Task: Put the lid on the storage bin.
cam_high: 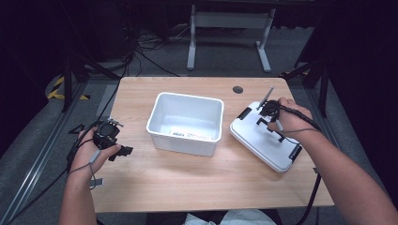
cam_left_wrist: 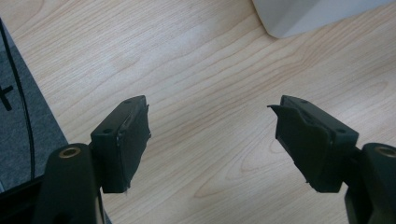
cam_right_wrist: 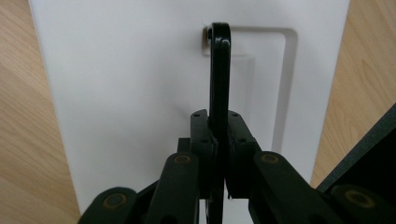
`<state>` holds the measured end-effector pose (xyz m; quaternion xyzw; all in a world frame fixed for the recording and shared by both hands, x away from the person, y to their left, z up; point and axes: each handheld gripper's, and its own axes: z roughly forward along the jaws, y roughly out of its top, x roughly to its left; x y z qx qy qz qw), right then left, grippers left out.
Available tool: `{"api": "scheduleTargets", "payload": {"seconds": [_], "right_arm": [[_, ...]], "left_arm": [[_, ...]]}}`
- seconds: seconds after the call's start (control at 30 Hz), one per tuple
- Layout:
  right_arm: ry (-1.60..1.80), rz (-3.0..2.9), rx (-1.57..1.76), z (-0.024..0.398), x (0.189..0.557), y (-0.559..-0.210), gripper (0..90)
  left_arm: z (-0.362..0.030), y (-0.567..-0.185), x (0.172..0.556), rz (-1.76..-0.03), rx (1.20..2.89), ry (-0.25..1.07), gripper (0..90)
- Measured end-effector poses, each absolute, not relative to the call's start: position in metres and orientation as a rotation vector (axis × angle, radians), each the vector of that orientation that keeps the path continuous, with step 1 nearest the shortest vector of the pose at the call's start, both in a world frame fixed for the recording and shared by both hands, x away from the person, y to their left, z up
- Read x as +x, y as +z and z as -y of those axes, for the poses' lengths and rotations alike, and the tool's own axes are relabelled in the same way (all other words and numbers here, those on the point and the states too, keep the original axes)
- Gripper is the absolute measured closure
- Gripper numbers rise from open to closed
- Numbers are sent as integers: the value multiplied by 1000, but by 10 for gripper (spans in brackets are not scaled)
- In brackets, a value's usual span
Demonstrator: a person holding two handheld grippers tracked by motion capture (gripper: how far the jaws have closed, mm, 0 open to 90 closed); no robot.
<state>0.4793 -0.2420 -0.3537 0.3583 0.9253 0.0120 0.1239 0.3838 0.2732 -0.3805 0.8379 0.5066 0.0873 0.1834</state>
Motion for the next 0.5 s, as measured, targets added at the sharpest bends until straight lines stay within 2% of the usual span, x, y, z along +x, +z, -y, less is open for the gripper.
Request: {"api": "scheduleTargets", "payload": {"seconds": [0.5], "right_arm": [[105, -2673, 975, 233, 477, -305, 846]], "left_arm": [[-274, -381, 380, -1428, 2362, 241, 267]]}}
